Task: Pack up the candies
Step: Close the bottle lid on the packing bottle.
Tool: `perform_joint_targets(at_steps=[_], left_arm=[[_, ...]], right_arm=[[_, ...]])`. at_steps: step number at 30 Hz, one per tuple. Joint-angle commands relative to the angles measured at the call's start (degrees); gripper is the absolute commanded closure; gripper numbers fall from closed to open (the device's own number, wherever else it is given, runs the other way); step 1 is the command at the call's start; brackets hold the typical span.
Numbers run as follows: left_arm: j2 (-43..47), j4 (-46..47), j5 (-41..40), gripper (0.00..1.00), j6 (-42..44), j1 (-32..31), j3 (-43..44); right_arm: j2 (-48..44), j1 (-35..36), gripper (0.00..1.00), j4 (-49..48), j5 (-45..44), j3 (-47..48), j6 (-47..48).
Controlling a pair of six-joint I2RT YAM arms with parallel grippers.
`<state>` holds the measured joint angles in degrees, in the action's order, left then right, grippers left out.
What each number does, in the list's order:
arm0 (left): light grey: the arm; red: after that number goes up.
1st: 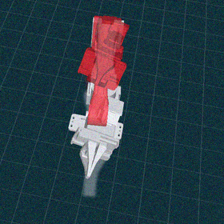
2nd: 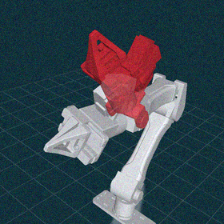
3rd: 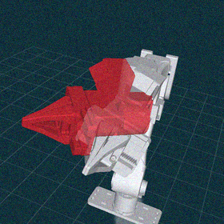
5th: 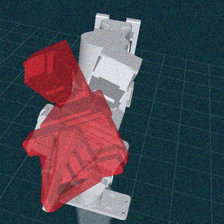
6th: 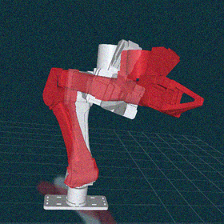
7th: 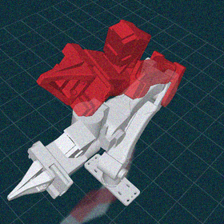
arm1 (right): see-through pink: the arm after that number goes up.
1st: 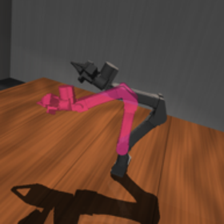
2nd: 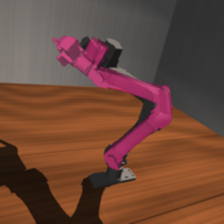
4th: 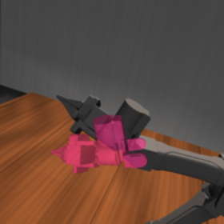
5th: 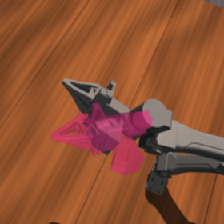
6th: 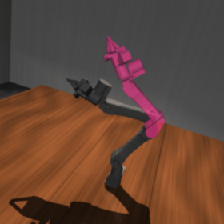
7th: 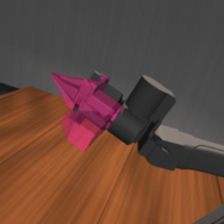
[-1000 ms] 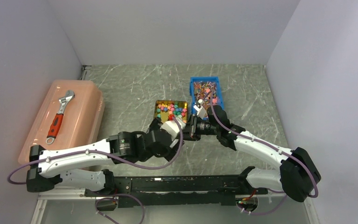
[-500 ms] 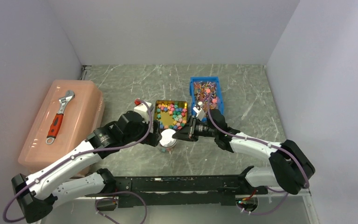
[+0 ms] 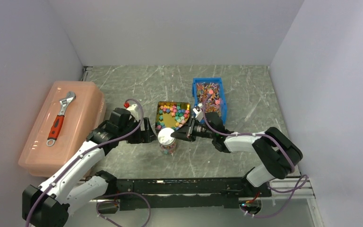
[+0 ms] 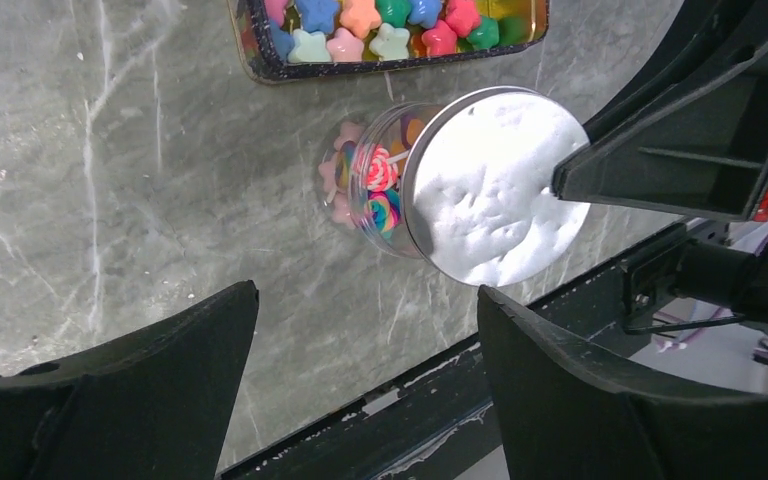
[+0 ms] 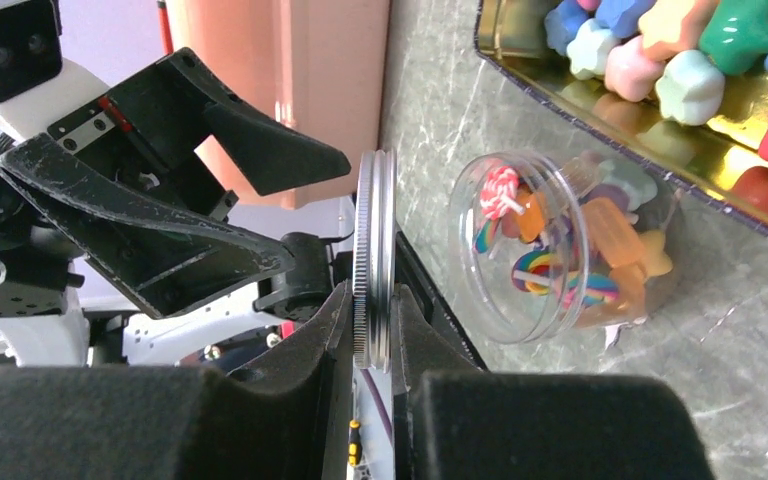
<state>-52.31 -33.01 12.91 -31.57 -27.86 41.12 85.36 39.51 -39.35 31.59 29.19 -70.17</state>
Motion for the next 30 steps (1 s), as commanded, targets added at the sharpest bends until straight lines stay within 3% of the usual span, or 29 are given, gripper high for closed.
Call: perform_joint_targets(at_steps=[1, 30], left_arm=[[-0.05, 4.24, 7.67, 0.16, -2.18, 3.24, -2.05], [-11.85, 15.44, 13.67, 0.53, -4.81, 4.65, -5.46]], right_arm=[[3.61, 0.76, 1.00, -10.20, -0.85, 0.30, -1.45], [11.82, 2.16, 1.00, -17.65, -1.01, -1.14, -2.94]])
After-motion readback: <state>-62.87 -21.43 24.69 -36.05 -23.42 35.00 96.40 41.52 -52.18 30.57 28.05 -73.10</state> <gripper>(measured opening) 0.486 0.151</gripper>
